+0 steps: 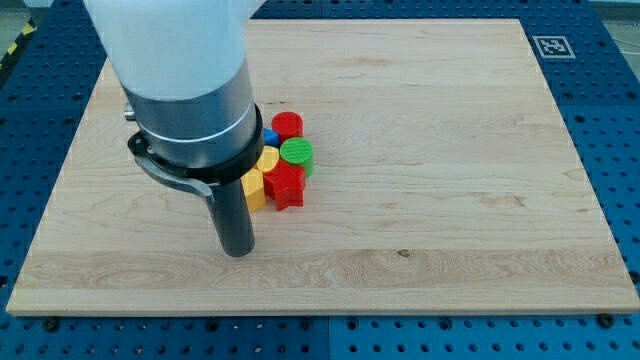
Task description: Place your arm adjacent to yellow hexagon
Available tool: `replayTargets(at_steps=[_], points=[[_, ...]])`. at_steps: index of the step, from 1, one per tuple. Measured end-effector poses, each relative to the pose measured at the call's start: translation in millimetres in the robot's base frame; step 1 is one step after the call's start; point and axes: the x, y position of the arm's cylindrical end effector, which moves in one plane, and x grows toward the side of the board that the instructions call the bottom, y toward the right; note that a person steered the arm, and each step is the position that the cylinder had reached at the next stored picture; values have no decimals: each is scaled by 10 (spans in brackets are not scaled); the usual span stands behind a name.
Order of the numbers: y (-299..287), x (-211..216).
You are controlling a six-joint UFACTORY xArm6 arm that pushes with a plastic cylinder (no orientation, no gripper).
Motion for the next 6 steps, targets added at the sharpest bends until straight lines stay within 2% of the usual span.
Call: replayTargets(at_steps=[5, 6], points=[[66, 0], [9, -238]])
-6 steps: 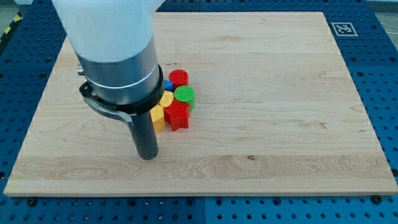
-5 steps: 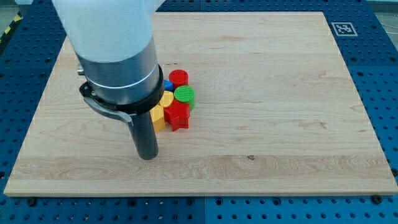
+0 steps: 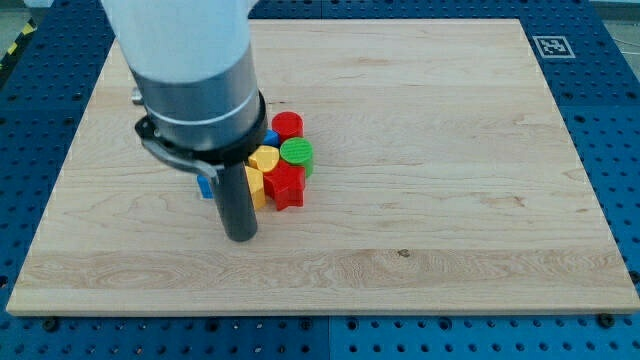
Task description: Place your arm adjacent to yellow hexagon
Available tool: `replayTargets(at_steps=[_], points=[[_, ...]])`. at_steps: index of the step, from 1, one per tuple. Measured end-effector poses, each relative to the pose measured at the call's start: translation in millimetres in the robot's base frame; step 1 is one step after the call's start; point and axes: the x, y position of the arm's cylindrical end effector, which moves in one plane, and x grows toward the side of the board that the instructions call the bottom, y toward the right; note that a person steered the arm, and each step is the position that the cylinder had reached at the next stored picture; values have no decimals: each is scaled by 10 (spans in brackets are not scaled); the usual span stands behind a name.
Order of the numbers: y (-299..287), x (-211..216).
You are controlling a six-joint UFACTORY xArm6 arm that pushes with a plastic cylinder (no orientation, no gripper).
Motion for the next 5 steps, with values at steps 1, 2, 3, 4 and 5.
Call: replayTargets(at_steps=[1, 2, 3, 4, 5], points=[[0, -20], [0, -59], [0, -260], [-2, -264], [-1, -176]])
